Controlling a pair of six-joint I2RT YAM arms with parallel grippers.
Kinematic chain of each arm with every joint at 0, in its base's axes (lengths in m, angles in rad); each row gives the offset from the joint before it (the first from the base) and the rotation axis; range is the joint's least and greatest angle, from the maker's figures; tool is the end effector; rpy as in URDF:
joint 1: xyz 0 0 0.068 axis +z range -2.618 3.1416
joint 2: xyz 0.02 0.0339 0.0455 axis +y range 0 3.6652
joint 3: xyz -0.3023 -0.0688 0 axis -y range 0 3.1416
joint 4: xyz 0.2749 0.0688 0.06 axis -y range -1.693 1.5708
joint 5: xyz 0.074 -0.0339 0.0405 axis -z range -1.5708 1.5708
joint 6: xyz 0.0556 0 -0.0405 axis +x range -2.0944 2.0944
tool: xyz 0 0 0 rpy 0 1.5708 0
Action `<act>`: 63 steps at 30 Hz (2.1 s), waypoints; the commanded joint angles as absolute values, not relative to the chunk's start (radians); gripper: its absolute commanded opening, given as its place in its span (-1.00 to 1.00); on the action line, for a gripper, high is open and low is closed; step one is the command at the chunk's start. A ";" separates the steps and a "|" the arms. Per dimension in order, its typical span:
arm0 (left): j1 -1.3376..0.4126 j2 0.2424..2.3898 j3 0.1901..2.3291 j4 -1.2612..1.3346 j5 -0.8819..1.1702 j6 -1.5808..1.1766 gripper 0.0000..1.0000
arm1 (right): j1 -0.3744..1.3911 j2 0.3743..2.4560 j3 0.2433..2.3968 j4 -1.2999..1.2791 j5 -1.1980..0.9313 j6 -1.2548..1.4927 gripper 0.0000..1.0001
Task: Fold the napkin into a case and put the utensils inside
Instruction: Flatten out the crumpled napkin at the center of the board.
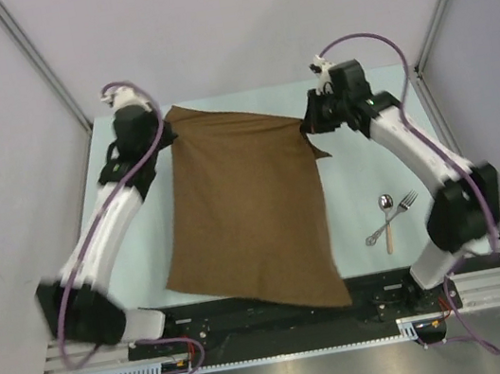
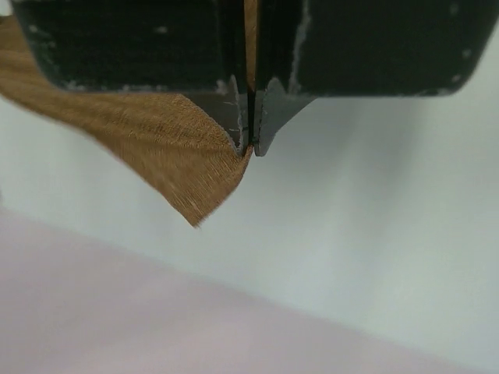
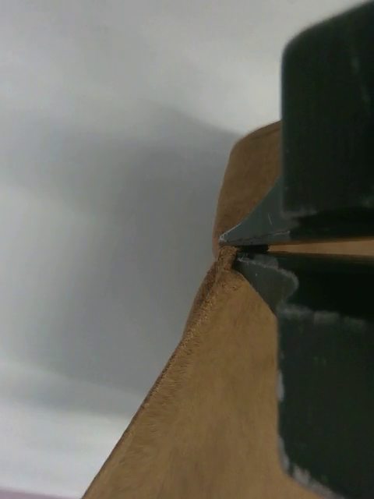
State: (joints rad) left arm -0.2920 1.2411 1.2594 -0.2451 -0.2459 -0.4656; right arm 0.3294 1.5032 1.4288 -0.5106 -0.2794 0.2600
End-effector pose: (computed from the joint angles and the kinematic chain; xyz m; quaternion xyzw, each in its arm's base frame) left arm 0.3109 -0.0793 0.4358 -0.1434 0.7671 -0.1393 0.6095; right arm 0.3588 0.1389 0.3841 -0.0961 0.8696 0.2535 0.4127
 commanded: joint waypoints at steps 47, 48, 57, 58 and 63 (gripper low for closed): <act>-0.130 1.730 1.015 -0.302 -0.128 -0.850 0.21 | 0.324 2.216 1.684 -0.416 0.164 0.443 0.25; -0.129 1.758 1.063 -0.305 -0.103 -0.827 0.22 | 0.319 2.256 1.712 -0.423 0.149 0.443 0.24; -0.143 1.772 1.312 -0.413 -0.090 -0.764 0.22 | 0.331 2.297 1.959 -0.604 0.196 0.368 0.35; -0.162 1.728 1.251 -0.417 -0.121 -0.770 0.24 | 0.342 2.233 1.953 -0.626 0.218 0.359 0.39; -0.285 1.375 1.002 -0.487 -0.204 -0.830 0.30 | 0.371 1.923 1.629 -0.686 0.351 0.478 0.64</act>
